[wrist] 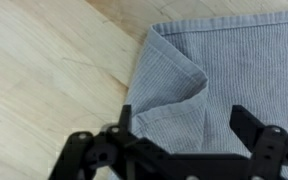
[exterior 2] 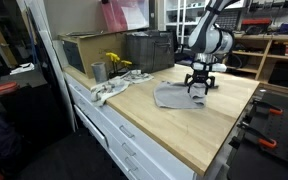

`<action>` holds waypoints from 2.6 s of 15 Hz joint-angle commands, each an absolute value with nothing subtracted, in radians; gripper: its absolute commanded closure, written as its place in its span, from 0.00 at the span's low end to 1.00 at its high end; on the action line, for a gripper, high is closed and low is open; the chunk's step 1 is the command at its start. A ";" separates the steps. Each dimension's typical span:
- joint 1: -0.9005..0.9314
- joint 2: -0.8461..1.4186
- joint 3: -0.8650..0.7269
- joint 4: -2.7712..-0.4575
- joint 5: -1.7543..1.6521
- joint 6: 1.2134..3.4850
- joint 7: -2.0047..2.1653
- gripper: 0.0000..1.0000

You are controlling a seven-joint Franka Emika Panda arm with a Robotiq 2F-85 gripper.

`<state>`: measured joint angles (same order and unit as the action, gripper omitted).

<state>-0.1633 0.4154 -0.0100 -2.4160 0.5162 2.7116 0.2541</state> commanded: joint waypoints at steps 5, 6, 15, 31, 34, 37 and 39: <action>-0.186 0.463 0.000 -2.348 0.531 2.706 0.221 0.00; -0.187 0.471 -0.001 -2.342 0.528 2.702 0.222 0.00; -0.166 0.473 -0.014 -2.314 0.534 2.626 0.318 0.00; -0.101 0.454 -0.081 -2.326 0.590 2.566 0.554 0.76; -0.073 0.431 -0.116 -2.336 0.551 2.564 0.579 0.98; -0.014 0.390 -0.184 -2.362 0.418 2.542 0.679 1.00; 0.032 0.355 -0.234 -2.386 0.292 2.491 0.776 0.99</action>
<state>-0.0291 0.4426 -0.1678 -2.3273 0.4243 2.5625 0.6534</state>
